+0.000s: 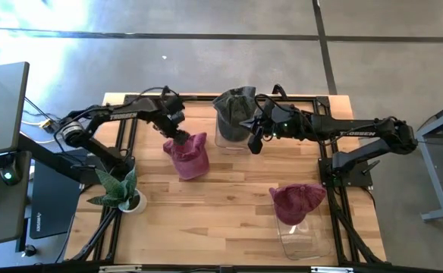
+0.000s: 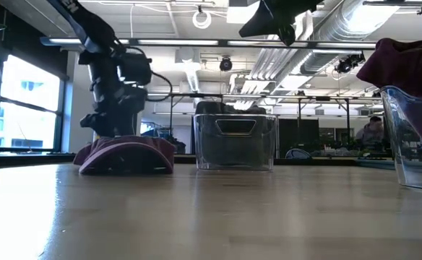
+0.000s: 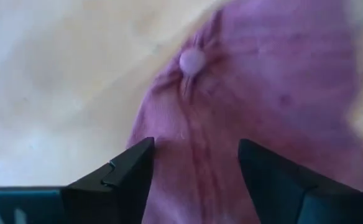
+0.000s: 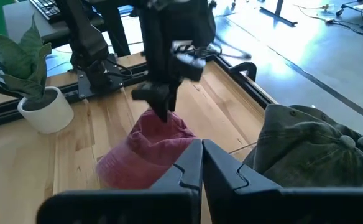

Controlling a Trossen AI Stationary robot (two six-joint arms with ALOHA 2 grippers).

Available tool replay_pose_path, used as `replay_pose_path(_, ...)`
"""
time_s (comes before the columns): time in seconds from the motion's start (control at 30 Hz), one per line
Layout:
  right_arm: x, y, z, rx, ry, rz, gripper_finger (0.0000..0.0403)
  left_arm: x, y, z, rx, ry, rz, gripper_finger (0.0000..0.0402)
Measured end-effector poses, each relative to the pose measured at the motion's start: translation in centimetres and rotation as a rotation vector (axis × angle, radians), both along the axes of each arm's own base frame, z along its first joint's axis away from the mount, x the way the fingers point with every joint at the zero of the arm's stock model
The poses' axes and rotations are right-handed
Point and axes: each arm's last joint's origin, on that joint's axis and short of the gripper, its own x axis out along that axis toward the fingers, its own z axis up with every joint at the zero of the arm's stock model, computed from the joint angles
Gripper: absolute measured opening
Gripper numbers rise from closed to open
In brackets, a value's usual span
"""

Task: Pick & Place hat
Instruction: Put the red cap into the bottom transparent bin

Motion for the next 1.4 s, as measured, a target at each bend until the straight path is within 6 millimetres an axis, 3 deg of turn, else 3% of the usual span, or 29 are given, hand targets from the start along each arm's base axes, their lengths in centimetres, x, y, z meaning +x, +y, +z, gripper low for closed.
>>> replay_pose_path(0.2,0.0,0.0,0.0,0.003,0.000,0.005,0.0004,1.0,-1.4,-1.9,0.009,0.091,-0.074,0.0171)
replay_pose_path(0.43,0.0,0.0,0.0,0.000,-0.001,0.012,0.0003,1.8,-2.4,-1.5,-0.038,0.007,-0.188,0.0020)
replay_pose_path(0.53,0.0,0.1,0.3,0.010,-0.025,0.043,0.0005,2.1,-2.6,1.2,-0.061,-0.127,-0.232,0.0016)
replay_pose_path(0.8,-0.1,0.6,2.7,0.028,-0.241,0.198,0.0002,0.9,-4.4,13.2,-0.009,-0.692,-0.557,0.0007)
replay_pose_path(0.9,0.0,0.4,3.7,0.033,-0.349,0.223,0.0006,0.5,-4.9,16.5,0.010,-0.886,-0.663,0.0008)
replay_pose_path(1.1,-0.1,-1.0,4.0,0.068,-0.391,0.278,0.0081,0.6,-4.9,19.7,0.070,-0.985,-0.659,0.0009)
replay_pose_path(1.4,0.4,-2.2,2.8,0.193,-0.332,0.320,0.0252,0.9,-4.6,20.0,0.117,-0.959,-0.601,0.0009)
